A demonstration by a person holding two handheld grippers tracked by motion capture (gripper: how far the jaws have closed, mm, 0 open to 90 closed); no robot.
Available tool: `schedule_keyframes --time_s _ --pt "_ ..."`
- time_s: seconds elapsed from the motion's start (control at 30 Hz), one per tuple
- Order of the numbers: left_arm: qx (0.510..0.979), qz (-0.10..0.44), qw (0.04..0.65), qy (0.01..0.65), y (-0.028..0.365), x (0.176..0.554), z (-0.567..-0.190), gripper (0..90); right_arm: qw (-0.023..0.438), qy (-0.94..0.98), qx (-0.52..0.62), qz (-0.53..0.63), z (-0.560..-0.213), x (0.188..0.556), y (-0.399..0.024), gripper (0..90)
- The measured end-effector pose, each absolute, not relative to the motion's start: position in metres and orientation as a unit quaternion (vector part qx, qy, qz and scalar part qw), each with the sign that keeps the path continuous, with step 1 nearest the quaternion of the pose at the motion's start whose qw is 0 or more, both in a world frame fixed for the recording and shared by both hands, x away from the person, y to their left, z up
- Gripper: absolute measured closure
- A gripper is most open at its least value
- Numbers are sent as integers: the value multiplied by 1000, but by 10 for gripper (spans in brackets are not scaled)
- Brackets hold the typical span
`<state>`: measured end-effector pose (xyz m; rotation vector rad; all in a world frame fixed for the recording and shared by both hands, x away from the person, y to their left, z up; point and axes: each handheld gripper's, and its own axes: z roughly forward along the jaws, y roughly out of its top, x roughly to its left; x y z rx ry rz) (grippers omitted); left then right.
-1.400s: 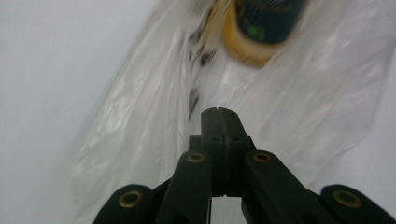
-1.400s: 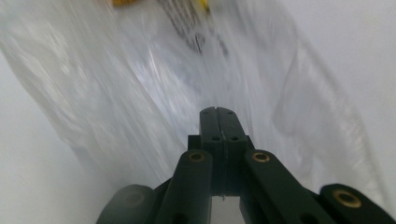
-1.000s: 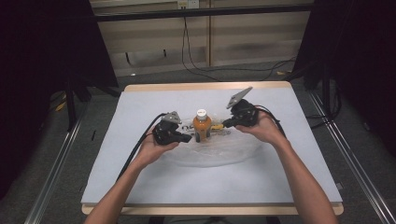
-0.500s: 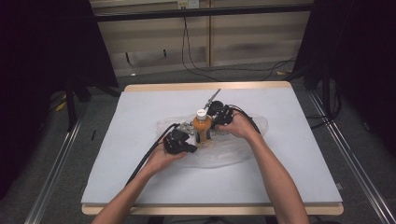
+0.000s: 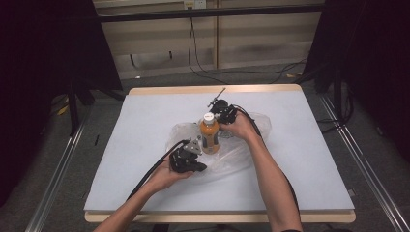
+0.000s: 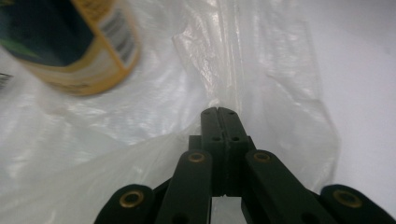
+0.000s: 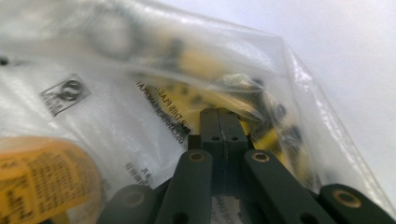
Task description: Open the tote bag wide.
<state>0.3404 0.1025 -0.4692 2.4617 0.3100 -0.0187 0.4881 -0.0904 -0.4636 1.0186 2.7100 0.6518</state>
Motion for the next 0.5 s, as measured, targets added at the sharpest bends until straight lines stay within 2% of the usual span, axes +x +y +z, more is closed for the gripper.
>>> schedule_keyframes --time_s 0.07,0.23,0.33,0.5 --pt "939 0 324 116 102 337 -469 900 94 908 345 218 -464 489 -89 900" --pt "936 -21 330 118 106 338 -470 900 121 901 355 220 -466 490 -87 900" --pt "936 -27 329 121 107 338 -469 900 113 903 353 219 -464 489 -87 900" --pt "913 -52 382 132 114 341 -464 900 102 895 344 265 -449 479 -96 900"
